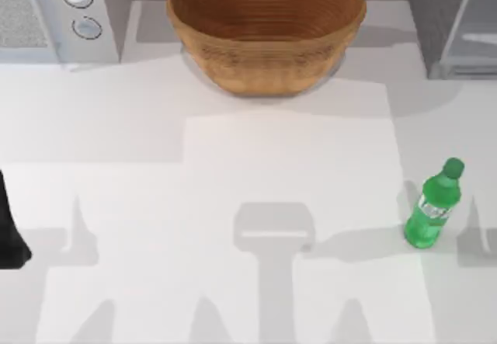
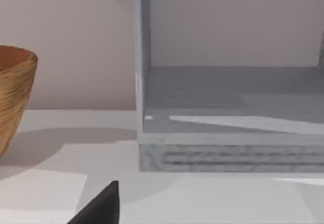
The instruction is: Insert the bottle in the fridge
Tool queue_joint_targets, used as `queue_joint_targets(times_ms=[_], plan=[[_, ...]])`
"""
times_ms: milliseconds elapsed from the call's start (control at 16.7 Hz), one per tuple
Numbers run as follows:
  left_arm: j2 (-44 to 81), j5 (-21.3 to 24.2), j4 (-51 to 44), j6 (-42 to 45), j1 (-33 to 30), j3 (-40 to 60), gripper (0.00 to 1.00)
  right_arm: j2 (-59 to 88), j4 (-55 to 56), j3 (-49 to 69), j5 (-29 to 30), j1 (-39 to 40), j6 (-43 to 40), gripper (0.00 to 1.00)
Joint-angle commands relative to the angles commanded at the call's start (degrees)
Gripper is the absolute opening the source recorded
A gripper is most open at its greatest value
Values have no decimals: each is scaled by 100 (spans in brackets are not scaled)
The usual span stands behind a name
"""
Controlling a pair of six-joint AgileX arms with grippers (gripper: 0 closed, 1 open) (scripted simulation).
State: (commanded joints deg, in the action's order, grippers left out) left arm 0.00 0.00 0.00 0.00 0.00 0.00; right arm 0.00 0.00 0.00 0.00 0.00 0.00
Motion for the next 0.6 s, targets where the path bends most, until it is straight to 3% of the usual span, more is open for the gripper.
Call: queue_joint_targets(times_ms=[240,600], plan=[[0,0,0,0,0,0,100,160,170,42,-144,-4,-39,100],[0,0,0,0,0,0,100,2054,1956,80,-1248,-145,-366,100]])
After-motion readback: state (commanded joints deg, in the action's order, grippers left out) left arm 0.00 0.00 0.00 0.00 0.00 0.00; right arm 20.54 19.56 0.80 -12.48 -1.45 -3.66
